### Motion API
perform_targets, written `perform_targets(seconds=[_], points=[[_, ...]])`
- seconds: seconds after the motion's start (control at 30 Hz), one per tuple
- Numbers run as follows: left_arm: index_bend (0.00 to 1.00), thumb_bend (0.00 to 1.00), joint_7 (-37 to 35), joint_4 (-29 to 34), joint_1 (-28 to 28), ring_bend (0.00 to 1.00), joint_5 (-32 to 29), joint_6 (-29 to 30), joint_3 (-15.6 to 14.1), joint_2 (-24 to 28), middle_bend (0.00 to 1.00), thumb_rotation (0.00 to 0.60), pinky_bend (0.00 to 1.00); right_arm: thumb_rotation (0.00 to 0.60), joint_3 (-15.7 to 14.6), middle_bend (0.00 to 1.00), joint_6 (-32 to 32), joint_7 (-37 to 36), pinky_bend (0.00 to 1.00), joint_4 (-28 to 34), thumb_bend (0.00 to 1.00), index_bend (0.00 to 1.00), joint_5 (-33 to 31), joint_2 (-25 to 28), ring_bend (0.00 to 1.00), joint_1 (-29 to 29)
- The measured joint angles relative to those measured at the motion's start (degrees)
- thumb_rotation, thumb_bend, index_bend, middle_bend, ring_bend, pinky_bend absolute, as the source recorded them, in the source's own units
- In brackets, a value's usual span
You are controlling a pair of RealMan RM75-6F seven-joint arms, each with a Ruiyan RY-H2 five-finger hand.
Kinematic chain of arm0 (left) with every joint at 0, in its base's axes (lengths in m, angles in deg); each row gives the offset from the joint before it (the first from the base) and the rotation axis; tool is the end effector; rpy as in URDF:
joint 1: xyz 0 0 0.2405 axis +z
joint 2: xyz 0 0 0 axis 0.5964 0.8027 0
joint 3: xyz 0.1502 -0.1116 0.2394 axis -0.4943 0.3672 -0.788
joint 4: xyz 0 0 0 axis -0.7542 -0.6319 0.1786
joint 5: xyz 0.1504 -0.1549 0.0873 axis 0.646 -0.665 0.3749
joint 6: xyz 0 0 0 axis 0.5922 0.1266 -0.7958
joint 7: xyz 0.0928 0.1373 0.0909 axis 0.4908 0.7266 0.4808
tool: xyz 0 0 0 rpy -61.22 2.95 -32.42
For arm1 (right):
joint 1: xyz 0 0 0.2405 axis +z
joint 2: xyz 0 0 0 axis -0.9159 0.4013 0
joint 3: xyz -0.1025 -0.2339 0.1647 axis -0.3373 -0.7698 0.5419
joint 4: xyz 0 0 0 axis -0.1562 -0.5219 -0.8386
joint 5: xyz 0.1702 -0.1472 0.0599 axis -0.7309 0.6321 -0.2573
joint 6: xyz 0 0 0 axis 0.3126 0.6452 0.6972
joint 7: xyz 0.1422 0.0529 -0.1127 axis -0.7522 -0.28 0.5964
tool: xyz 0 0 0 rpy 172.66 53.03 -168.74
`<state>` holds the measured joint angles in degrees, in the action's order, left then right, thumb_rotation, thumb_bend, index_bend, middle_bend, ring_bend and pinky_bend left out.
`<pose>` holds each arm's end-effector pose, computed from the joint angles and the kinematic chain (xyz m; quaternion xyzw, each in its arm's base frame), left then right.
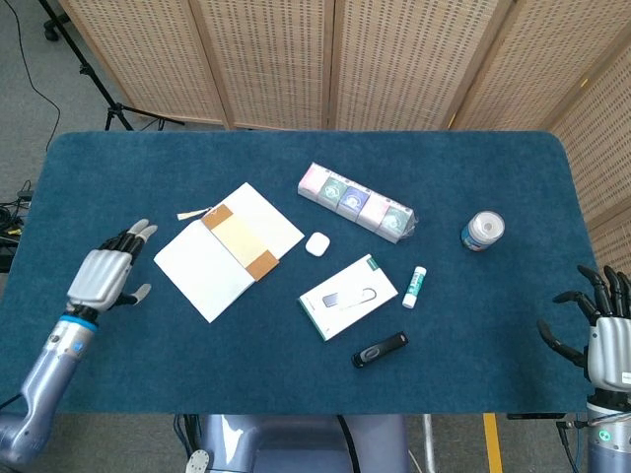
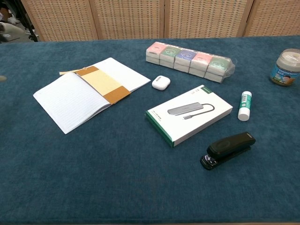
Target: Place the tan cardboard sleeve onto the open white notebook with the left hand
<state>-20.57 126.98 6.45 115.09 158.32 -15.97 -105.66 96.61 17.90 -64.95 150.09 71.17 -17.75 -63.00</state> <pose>-0.2875 0.3607 0.0893 -0.6631 -0.4176 -0.3584 0.5074 -0.3678 -0.2446 0.1627 0.4766 -0.3591 0.5222 0.6093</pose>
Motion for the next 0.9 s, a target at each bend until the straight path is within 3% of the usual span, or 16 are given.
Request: perform_targets(seconds=[0.3,0.53,0.9], points=[[0.0,0.29,-1.7,3.2,12.5,0.11,3.2,13.8,-4.2,0.8,0.04,0.6,0.23,0.6,-1.2,0.17,-0.8,1.2,0.0,2.4,0.26,0.45,1.2,1.3,0.0,0.0],[0.0,0.29,-5.8,1.4,17.0,0.11,6.4,14.9,-6.6,0.6,0.04,0.6,0.23,0.6,-1.8,0.17,-0.3,1.7,0.0,4.4,0.26,0.45,2.5,2.0,0.0,-0.1],[0.0,0.3,-6.4,-1.5,19.1,0.11,8.3,14.5,-4.3,-0.1,0.04,0.6,0.23,0.6,-2.8,0.17,-2.3,2.0,0.0,4.0,0.26,0.45,2.9,0.9,0.0,0.6]])
